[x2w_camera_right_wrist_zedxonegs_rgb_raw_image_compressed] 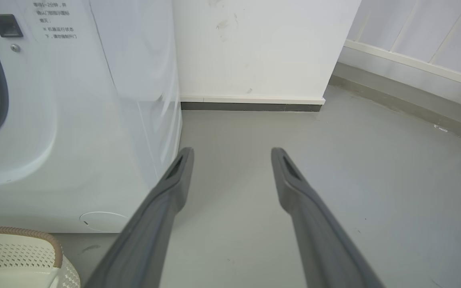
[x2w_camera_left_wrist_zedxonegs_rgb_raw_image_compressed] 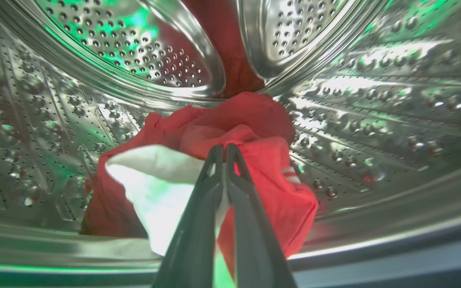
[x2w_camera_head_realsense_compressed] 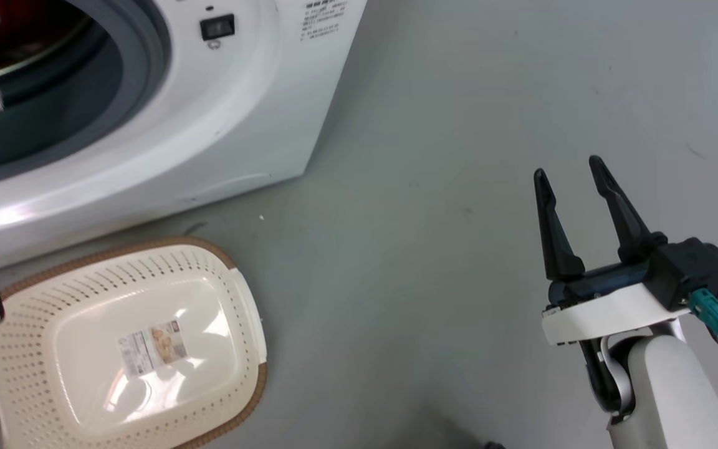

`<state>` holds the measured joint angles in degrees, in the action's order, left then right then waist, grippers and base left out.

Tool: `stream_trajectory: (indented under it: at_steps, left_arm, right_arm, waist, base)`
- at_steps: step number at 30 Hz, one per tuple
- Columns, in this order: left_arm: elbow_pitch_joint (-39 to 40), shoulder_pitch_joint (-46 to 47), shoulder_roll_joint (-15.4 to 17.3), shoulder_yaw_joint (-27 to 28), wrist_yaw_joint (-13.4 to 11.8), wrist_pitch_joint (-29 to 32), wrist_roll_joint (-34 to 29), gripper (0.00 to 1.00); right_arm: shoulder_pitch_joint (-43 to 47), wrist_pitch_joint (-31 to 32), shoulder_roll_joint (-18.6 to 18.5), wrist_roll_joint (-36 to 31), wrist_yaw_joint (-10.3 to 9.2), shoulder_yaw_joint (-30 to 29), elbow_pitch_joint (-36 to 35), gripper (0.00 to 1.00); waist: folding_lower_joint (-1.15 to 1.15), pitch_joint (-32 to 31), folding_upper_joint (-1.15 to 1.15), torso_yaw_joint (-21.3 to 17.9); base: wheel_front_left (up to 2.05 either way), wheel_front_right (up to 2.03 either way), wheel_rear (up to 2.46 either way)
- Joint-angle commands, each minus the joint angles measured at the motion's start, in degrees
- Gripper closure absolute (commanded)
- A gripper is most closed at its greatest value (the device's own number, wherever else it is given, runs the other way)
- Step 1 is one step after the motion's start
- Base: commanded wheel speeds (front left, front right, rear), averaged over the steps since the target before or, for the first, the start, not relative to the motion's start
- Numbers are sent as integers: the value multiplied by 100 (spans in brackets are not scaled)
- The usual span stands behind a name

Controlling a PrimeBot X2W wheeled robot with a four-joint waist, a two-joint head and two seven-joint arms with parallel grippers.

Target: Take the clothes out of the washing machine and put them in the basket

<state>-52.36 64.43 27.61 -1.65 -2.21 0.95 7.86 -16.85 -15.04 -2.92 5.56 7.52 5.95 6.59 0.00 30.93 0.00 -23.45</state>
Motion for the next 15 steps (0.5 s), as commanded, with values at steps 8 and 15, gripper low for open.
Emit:
stream_trajectory:
  at_steps: [8,15]
  left_arm:
    - [-318,-752,-274,145,212,-1130,357,100]
    - [-244,-1188,-497,125,344,-1545,471,100]
  right_arm:
    - [326,-21,7,-154,-5,-134,123,0]
    - [554,-21,7,-295,-6,-242,175,0]
  waist:
    - [0,-1001,0,314]
    - [0,-1512,0,581]
  base:
    - [0,0,0]
    - [0,0,0]
